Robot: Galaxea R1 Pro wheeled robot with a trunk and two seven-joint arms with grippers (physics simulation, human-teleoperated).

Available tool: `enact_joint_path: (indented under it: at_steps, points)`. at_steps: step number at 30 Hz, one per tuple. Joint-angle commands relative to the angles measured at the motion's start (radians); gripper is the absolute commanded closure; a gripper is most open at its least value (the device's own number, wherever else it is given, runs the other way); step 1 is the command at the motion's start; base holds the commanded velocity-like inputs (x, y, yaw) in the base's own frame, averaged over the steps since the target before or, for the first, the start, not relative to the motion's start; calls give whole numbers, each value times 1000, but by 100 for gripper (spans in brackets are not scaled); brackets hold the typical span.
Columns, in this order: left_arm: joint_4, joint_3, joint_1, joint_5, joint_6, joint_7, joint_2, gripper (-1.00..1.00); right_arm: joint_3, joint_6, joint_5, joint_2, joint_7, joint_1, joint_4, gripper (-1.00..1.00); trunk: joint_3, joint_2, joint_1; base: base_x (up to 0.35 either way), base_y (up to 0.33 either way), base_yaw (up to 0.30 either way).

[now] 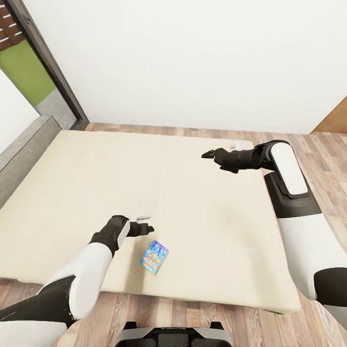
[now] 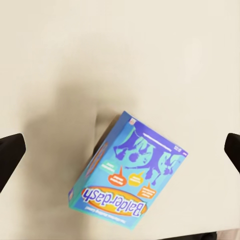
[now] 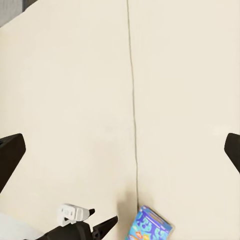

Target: Put all the toys in the child's room - the three board games (two on the bed and one on the table), the two jigsaw puzzles on the table, and the tennis ball on the table - inside the toy box on the table in the child's room.

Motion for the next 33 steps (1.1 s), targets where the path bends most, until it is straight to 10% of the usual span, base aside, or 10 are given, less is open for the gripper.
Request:
enact_joint_path:
  at_steps: [1, 33]
  points:
    - [-2, 7, -1, -11, 5, -7, -1, -100, 2, 1, -9, -1, -10, -2, -1, -100, -3, -2, 0, 0, 0, 0]
    - [9, 5, 5, -19, -37, -6, -2, -100, 2, 1, -30, -1, -10, -14, -2, -100, -56, -2, 0, 0, 0, 0]
